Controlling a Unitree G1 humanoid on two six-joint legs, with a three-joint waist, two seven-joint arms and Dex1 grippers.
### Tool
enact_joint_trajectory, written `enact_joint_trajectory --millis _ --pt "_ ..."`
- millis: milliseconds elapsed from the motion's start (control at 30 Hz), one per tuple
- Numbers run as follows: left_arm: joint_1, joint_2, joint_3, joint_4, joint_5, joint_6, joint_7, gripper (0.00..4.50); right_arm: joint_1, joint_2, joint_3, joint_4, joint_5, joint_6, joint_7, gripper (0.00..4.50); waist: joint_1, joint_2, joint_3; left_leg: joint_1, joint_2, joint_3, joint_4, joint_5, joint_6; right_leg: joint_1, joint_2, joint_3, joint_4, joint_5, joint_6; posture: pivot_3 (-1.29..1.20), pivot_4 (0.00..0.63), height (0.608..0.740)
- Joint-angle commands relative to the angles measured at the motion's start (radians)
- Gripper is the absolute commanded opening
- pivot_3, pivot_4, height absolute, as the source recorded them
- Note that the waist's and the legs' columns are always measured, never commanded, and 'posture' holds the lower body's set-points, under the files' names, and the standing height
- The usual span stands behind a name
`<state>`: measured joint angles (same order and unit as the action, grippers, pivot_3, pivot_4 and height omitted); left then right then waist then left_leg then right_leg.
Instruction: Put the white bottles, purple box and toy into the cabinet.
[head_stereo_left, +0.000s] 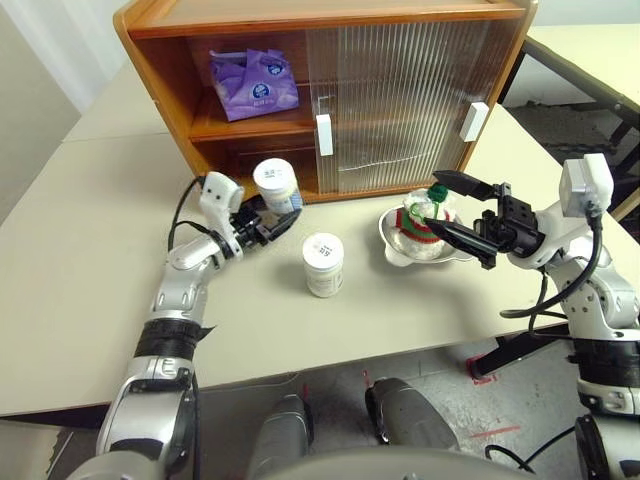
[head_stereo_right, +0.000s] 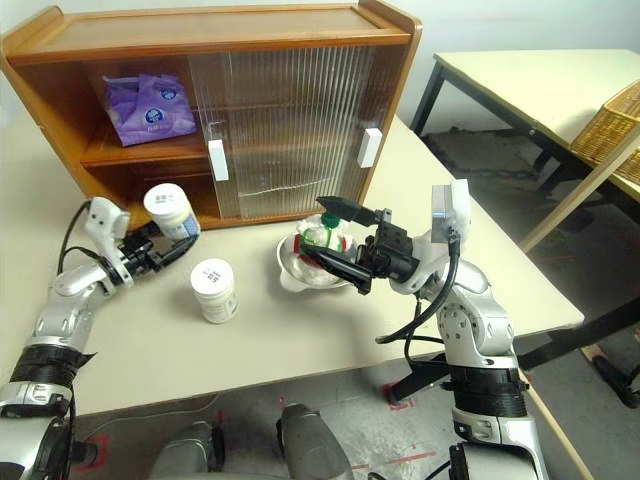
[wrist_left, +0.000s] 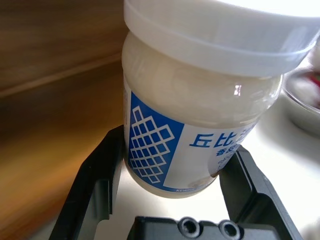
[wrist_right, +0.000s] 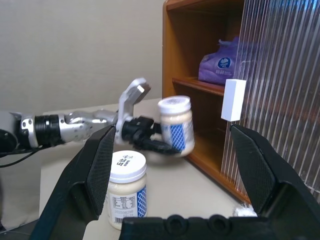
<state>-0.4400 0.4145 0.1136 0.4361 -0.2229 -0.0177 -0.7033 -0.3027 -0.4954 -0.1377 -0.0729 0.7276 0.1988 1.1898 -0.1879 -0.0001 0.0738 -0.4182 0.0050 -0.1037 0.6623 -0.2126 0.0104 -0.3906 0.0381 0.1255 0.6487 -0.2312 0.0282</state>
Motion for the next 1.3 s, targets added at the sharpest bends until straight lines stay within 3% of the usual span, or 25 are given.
enact_joint_trajectory --millis 33,300,1300 --pt "-0.076 0.003 0.014 0.048 0.028 0.018 0.082 3.12 0.007 -0.003 0.009 -0.013 -0.004 0.011 0.006 4.5 0.004 0.0 0.0 0.0 0.0 0.0 0.0 0.0 0.0 0.0 0.0 0.0 0.0 0.0 0.0 -0.24 0.066 0.74" --pt "-0.201 -0.036 0.003 0.242 0.076 0.006 0.201 3.12 0.021 -0.003 0.007 -0.033 -0.003 0.018 -0.004 4.5 0.006 -0.001 0.0 0.0 0.001 -0.001 0.0 0.001 0.001 0.0 -0.001 0.001 0.0 0.002 0.0 -0.25 0.071 0.74" --pt "-0.472 -0.095 -0.001 0.693 0.152 -0.074 0.363 3.12 0.03 -0.005 0.003 -0.035 -0.005 0.019 -0.005 4.5 0.002 -0.005 0.003 0.0 -0.004 0.003 -0.003 0.003 0.001 0.0 0.0 -0.001 -0.002 0.001 0.005 -0.26 0.089 0.74"
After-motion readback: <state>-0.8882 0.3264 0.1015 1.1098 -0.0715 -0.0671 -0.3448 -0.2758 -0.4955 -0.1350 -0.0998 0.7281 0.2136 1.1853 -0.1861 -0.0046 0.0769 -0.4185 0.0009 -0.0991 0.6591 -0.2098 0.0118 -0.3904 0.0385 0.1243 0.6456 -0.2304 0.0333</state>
